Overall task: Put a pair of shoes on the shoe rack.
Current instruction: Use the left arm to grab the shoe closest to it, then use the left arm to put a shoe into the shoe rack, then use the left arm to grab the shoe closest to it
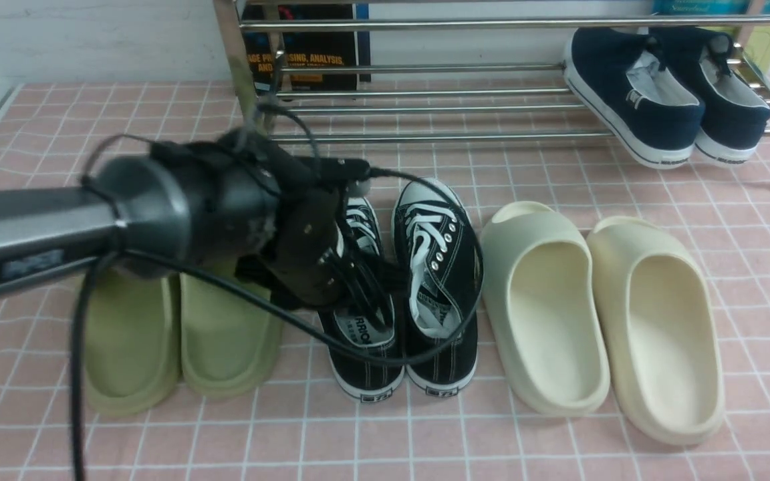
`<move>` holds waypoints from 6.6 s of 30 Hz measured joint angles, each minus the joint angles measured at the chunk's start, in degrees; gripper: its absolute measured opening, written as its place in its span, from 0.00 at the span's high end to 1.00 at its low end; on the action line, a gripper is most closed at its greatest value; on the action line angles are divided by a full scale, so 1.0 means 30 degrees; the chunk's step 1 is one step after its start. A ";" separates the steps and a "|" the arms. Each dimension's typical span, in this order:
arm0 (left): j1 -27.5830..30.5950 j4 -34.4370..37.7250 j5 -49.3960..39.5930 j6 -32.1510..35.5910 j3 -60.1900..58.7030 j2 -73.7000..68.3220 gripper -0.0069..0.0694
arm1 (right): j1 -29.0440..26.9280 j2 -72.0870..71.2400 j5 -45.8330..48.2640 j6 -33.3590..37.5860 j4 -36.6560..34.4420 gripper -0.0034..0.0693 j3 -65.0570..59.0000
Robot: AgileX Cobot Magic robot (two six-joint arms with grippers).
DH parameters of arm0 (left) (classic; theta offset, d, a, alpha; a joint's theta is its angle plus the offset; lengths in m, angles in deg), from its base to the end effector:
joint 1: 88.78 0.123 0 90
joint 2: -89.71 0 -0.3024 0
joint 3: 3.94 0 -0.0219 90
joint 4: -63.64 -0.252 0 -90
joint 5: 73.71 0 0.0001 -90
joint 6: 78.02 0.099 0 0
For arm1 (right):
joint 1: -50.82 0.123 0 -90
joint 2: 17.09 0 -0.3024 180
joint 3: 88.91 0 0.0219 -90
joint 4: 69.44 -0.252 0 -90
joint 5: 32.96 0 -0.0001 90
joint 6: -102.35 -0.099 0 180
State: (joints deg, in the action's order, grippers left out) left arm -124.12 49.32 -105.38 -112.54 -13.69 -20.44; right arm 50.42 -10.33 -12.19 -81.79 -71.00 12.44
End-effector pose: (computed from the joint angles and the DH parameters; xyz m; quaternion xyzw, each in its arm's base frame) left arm 0.3186 -0.2101 0.2146 0.0936 0.9612 -0.0661 0.2510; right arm 0.0442 0.0006 0.1729 0.0389 0.7986 0.0311 0.5998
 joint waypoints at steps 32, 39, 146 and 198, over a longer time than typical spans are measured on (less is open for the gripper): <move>0.1246 -0.6838 -0.2764 -0.3757 1.1746 -0.5539 0.89 | 0.0000 0.0000 0.0000 0.0000 0.0000 0.63 0.0000; 0.2528 -0.5736 -0.3081 -0.3037 1.5988 -0.8343 0.89 | 0.0000 0.0000 0.0000 0.0000 0.0000 0.63 0.0000; 0.2245 0.0821 -0.7515 1.0265 1.5471 -0.6650 0.88 | 0.0000 0.0000 0.0017 0.0000 0.0000 0.63 0.0000; -0.1711 0.2460 -0.2471 0.6435 0.5014 -0.2575 0.32 | 0.0000 0.0000 0.0017 0.0000 0.0000 0.63 0.0000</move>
State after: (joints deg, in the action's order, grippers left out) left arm -129.25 56.70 -112.80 -93.24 1.35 -28.16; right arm 50.42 -10.33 -12.13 -81.79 -71.00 12.44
